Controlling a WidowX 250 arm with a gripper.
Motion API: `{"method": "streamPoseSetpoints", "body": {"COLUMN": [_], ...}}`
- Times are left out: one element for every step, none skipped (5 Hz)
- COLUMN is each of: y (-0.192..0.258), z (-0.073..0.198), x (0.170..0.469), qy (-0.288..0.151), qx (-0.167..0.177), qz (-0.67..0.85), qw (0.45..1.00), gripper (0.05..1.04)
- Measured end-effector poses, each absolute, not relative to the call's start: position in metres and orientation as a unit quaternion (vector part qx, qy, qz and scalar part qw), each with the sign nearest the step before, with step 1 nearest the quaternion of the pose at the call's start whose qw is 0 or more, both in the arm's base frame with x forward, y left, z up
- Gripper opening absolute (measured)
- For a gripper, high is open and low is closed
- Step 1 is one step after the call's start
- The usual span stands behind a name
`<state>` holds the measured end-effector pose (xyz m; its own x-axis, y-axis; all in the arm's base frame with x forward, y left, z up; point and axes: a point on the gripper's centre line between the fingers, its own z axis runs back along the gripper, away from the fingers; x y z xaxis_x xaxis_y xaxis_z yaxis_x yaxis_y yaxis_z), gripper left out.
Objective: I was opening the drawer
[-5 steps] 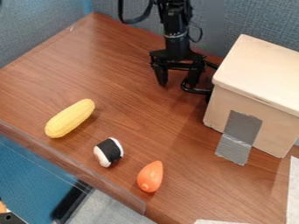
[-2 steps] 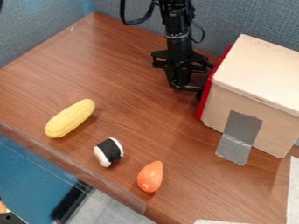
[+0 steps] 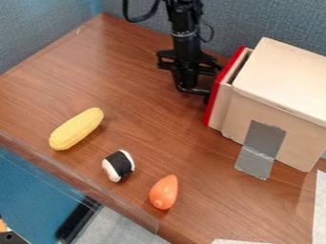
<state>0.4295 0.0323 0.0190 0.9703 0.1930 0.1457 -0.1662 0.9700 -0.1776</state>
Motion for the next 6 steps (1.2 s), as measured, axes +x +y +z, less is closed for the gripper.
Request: {"method": "streamPoseSetpoints", "body": {"y": [0.053, 0.069, 0.080, 0.082, 0.082, 0.089], "z": [0.020, 0.020, 0.021, 0.021, 0.021, 0.021], "x": [0.427, 0.425, 0.423, 0.422, 0.422, 0.420], "qy": [-0.082, -0.082, -0.082, -0.082, -0.081, -0.082], "qx": [-0.077, -0.073, -0.071, -0.071, -0.071, -0.069], "qz": [0.098, 0.104, 0.110, 0.112, 0.113, 0.119], "qw": [0.989, 0.989, 0.988, 0.988, 0.988, 0.987], "gripper": [0.135, 0.135, 0.135, 0.135, 0.135, 0.135]}}
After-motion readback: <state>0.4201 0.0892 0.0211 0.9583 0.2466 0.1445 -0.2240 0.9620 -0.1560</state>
